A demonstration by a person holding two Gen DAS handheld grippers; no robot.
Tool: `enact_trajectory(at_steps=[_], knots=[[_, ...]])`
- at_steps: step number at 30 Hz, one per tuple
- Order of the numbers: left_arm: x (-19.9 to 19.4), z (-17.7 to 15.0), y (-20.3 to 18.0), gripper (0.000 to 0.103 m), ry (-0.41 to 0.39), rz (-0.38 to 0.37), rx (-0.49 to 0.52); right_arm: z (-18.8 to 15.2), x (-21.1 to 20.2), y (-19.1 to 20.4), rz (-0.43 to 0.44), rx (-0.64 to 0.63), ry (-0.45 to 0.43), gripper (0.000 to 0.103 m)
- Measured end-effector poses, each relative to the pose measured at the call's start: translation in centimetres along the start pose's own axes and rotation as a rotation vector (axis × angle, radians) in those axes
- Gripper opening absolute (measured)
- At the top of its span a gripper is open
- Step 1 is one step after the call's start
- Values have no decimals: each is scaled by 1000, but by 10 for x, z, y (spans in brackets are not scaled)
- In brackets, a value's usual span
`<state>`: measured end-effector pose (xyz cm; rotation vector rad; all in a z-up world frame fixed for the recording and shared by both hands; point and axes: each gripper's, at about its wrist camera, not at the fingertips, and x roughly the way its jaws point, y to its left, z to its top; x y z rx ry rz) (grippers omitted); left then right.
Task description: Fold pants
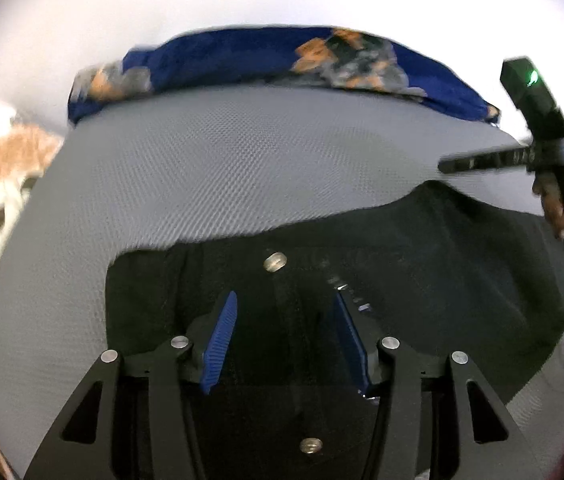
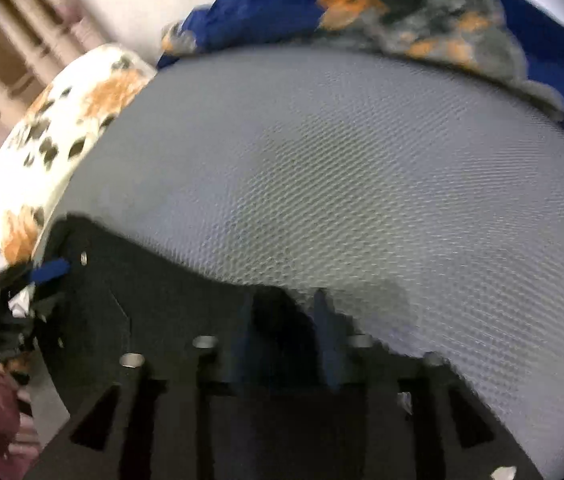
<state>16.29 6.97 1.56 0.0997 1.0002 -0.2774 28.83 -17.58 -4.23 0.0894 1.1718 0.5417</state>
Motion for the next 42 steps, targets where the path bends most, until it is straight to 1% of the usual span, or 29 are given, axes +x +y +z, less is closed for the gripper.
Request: enact_trajectory(at_steps=[2,4,5,7,9,11,13,16,19,20,22,24,26,27,29,30,31,33,35,39,40,42], knots=[[-8,10,-19,52,-42,-33,42,-8,-34,-8,-29,37,-82,33],[-8,20,-34,52,-58,-84,62,-21,-59,-17,-62,69,-125,33],[-5,25,-42,52,-63,-113,69,-31,-70,-22,-95,88,-134,33],[8,37,-66,52,-57,-158,110,-50,-79,-29,-157,109,-123,33],[25,46,-91,52,-54,-172,169,-67,-79,-34,-201,127,-101,33],[40,53,-108,52,-35,-198,198,-85,-73,-43,-202,166,-71,33],[60,61,-125,52,-4,-225,218,-96,-66,-47,-218,188,-60,33],[85,64,-138,52,36,-207,232,-105,-53,-52,-269,186,-48,33],[102,58,-130,52,86,-163,212,-117,-54,-68,-311,200,-50,31],[108,52,-123,52,98,-134,203,-120,-59,-76,-310,214,-60,31],[103,44,-111,52,71,-133,197,-126,-69,-90,-315,242,-71,29],[97,40,-104,52,67,-138,194,-134,-80,-105,-324,262,-83,27],[93,36,-102,52,64,-118,209,-145,-90,-121,-371,288,-80,27],[90,34,-100,52,62,-119,209,-149,-94,-127,-379,299,-80,27],[81,31,-97,52,66,-122,190,-159,-107,-136,-376,344,-89,31],[76,31,-98,52,73,-143,181,-162,-111,-134,-377,351,-91,33],[67,27,-101,52,73,-168,179,-166,-116,-130,-372,347,-93,33],[50,19,-115,52,67,-199,201,-172,-121,-112,-333,328,-104,33],[37,6,-133,52,72,-236,230,-178,-119,-87,-273,298,-103,33],[29,-21,-163,52,113,-295,284,-188,-107,-29,-204,194,-80,35],[30,-29,-169,52,128,-295,301,-189,-103,-14,-193,160,-75,36],[35,-42,-173,52,163,-262,328,-189,-97,10,-179,102,-68,39]])
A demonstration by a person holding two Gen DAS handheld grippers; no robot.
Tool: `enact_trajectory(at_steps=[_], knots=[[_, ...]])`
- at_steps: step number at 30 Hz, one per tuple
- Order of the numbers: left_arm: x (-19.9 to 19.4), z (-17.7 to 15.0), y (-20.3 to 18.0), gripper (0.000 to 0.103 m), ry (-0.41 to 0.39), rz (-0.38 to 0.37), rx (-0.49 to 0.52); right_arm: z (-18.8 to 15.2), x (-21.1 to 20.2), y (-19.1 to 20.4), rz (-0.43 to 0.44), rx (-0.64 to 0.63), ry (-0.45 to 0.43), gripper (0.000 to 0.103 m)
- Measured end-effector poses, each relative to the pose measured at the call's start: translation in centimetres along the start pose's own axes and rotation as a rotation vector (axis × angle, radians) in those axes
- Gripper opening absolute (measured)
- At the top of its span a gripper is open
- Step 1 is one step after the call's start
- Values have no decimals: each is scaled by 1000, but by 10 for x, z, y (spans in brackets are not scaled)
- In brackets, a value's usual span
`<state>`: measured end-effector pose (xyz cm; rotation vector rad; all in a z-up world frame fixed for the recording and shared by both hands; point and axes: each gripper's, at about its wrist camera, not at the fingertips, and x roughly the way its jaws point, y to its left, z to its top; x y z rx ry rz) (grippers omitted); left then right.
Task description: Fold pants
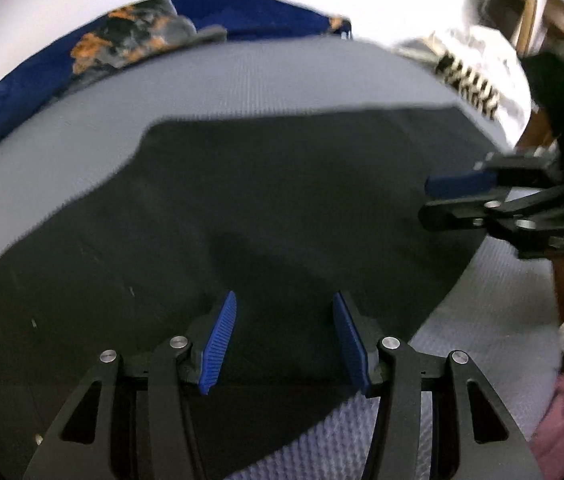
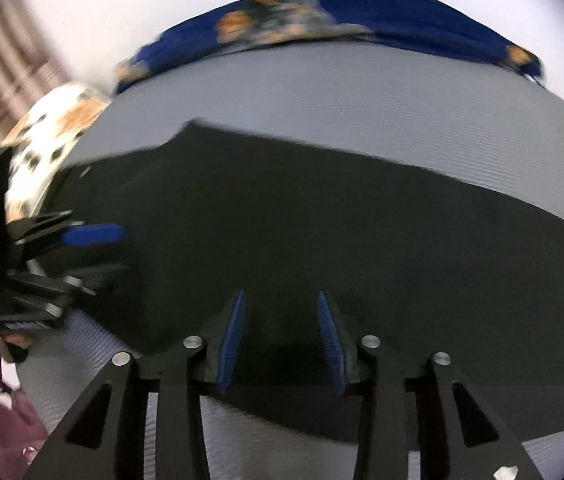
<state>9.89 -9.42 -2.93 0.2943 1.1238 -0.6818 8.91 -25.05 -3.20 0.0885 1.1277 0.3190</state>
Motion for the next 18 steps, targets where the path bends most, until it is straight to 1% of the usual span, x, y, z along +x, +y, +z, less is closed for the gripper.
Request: enact_trajectory(at_steps=[1,2,4,5,7,9,11,12,13,15,18], knots=[[2,-3,0,52,12,7,1,-1,1,10,10,-28,-3,40],[-1,-8,2,52,-2,20,11,-2,4,21,11,-57,-5,42],[-5,-14,7,52,-2,46,16,-7,11,35,-5,-110,11,43],[-7,-17,12,52,-3,45,3,-11,15,38,-23,-125,21,43],[-12,-23,23,52,-11,43,-18,-23,23,33,-83,-136,48,42],[-16,-28,27,52,-24,40,-11,-30,17,22,-112,-133,17,41],[-19,-35,30,52,-30,54,-9,-36,8,4,-151,-88,26,41],[-21,-37,32,52,-35,49,-13,-41,1,-7,-171,-62,28,43],[-23,-41,35,52,-38,48,-19,-47,-5,-18,-204,-37,29,50],[-26,-44,40,52,-39,42,-39,-62,-17,-40,-251,34,23,56],[-33,-49,49,52,-38,3,-95,-77,-37,-80,-273,157,-5,55]])
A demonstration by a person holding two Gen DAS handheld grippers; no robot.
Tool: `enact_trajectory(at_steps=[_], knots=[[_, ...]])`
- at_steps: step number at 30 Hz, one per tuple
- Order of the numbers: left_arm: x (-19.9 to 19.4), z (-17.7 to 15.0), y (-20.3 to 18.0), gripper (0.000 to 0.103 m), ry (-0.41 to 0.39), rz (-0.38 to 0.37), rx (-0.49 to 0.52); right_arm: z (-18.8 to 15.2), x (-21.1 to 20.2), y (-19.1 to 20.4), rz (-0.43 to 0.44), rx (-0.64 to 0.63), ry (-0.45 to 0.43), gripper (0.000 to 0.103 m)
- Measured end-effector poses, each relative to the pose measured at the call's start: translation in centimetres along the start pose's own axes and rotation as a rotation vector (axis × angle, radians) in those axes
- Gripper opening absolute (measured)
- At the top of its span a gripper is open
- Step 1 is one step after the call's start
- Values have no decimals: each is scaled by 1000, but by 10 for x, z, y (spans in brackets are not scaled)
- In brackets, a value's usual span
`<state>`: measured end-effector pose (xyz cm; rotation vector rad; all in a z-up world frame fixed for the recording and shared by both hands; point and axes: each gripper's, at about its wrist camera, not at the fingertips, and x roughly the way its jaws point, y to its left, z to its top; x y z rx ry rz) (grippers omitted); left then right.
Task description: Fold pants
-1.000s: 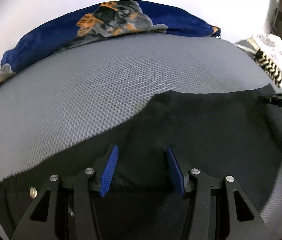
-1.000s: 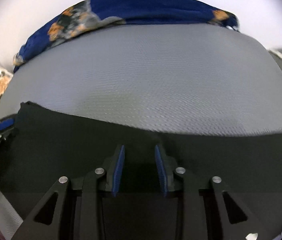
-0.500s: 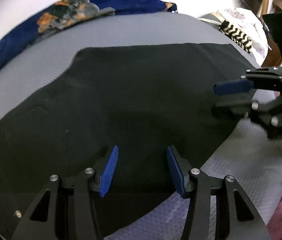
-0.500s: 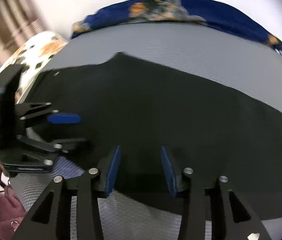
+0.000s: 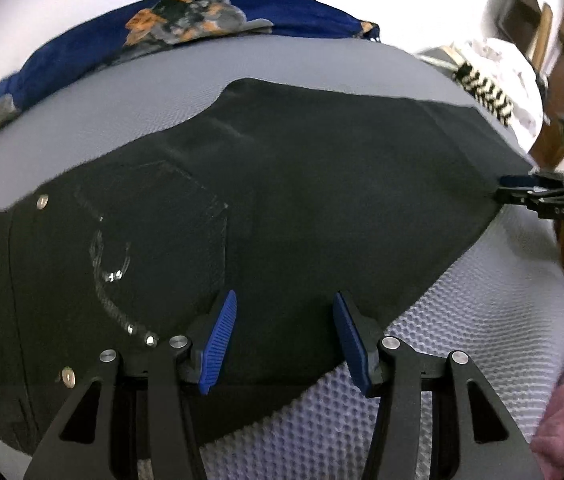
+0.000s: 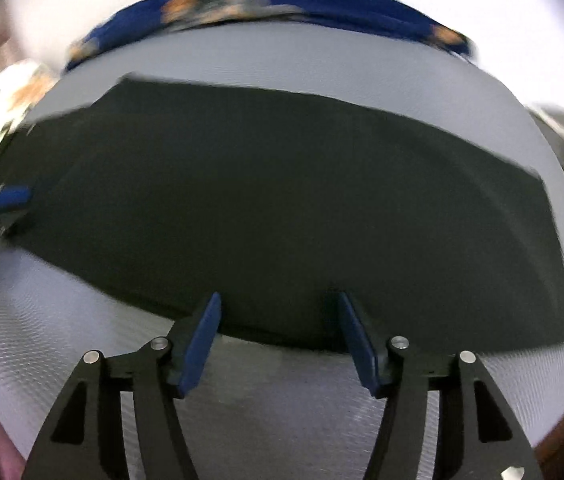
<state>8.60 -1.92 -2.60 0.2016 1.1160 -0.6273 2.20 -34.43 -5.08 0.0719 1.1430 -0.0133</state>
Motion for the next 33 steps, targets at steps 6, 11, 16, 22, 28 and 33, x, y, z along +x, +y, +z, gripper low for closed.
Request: enact_trajectory(at_steps=[6,11,16,22,28,33], knots=[[-13,11,-12,52,-19,-5,-7,1,-27,-64,78,223,-40,56],[-7,34,-32,56,-36,-19,24,4,-41,-139,184,435,-78,56],[15,55,-56,56,-11,-16,60,-3,-39,-230,212,601,-74,57],[40,74,-76,56,30,-23,47,3,-11,-300,278,688,-33,45],[59,87,-89,56,71,-11,55,6,13,-322,361,676,8,36],[72,89,-91,56,104,4,53,6,21,-331,450,621,40,32]])
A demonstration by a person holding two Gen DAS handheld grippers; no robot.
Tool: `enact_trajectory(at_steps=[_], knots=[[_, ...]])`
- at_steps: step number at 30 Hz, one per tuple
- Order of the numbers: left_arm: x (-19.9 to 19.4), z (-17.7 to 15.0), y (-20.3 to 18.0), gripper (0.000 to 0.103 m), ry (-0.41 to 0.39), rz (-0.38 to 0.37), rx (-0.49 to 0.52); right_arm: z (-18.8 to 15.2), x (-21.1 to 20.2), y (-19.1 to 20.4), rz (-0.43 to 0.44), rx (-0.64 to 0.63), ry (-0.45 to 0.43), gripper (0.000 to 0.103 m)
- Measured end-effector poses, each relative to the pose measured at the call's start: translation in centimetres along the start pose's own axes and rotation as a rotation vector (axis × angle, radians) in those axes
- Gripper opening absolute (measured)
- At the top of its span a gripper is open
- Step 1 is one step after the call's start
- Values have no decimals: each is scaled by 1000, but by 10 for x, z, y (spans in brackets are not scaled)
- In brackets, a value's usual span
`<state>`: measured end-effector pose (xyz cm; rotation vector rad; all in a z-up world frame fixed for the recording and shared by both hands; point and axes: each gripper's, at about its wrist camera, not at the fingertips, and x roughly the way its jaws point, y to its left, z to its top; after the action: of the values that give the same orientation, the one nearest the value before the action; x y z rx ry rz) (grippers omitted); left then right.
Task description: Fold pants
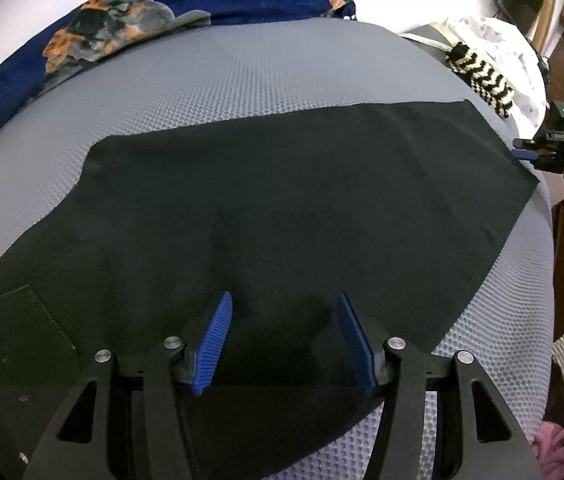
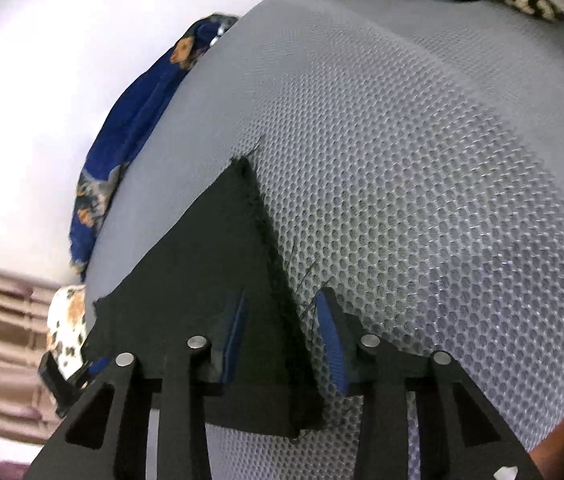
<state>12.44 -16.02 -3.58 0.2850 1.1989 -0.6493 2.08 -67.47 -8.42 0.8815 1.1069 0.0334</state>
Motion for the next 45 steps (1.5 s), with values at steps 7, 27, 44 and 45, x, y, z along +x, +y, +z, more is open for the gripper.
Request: enact_trajectory(at_steps=[7,27,44,45], knots=[[5,-1,-3,59,-6,23,12,4,18,1,102,-34,54,21],[-50,-17,39,63,-171,37,-107,-28,18,119,53,5,-99,8],[-105,-91,105,63,-289,54,-283,-93,188,308,137,-246,181,8],[-106,-95,107,63,-293,49,-289,-99,198,315,132,-261,197,8]])
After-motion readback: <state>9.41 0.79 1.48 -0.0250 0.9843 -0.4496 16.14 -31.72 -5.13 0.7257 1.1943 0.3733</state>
